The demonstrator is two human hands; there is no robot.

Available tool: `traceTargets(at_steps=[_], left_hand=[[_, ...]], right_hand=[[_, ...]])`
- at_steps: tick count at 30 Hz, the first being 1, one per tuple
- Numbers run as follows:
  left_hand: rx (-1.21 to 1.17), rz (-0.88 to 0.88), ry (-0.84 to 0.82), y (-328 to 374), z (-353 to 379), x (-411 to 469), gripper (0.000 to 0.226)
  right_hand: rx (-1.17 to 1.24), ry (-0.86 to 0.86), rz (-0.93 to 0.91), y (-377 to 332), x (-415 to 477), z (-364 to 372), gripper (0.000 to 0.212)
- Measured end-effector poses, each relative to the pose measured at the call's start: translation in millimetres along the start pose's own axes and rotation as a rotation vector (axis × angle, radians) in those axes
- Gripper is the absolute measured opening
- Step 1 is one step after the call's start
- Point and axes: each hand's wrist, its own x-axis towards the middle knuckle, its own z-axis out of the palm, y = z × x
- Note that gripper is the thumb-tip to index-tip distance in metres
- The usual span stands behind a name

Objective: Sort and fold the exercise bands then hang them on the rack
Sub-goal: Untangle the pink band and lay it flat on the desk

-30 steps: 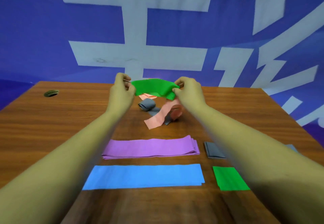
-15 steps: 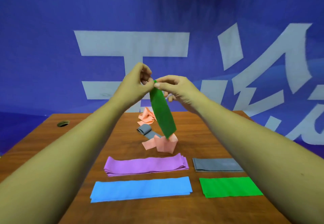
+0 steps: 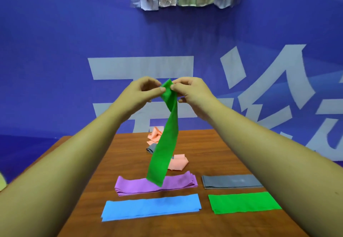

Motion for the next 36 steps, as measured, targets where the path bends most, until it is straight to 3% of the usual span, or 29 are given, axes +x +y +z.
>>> traceTargets(at_steps=[2,5,11,14,17,19,22,28,32,36], left_hand=[[0.016,-0.008,-0.063,-3,6,-8,0.025],[-0.059,0.019,-0.004,-7,13,-17,0.011],[-0.171,0.021,-0.029,-3,35,-22,0.011],[-0.206,0.014,-0.113,1,48,-24,0.012],[-0.318,-0.014,-0.134,-1,66,-26,0.007],[-0.484,-0.090,-0.223,-8,80,-30,0.010],[-0.537,-0.196,-0.417,-24,106,-44,0.030],[-0.477,-0.341,-0.632,-67,160,-88,0.013],[-0.433,-0.398,-0.685,-89,184,-114,0.007],[-0.415,-0.461,-0.630,-101,190,-123,0.018]], right_hand=[[0.054,0.010,0.025,-1,-4,-2,0.012],[0.046,0.027,0.047,4,-12,-6,0.013],[0.186,-0.016,0.092,16,-30,-21,0.004],[0.095,-0.083,0.094,17,-37,-34,0.011],[0.031,-0.084,0.093,18,-45,-44,0.006],[0.076,-0.034,0.111,19,-49,-52,0.003],[0.162,0.047,0.160,24,-53,-65,0.007],[0.205,0.216,0.280,58,-73,-94,0.012],[0.217,0.376,0.346,84,-91,-121,0.015],[0.211,0.471,0.429,119,-113,-149,0.013]])
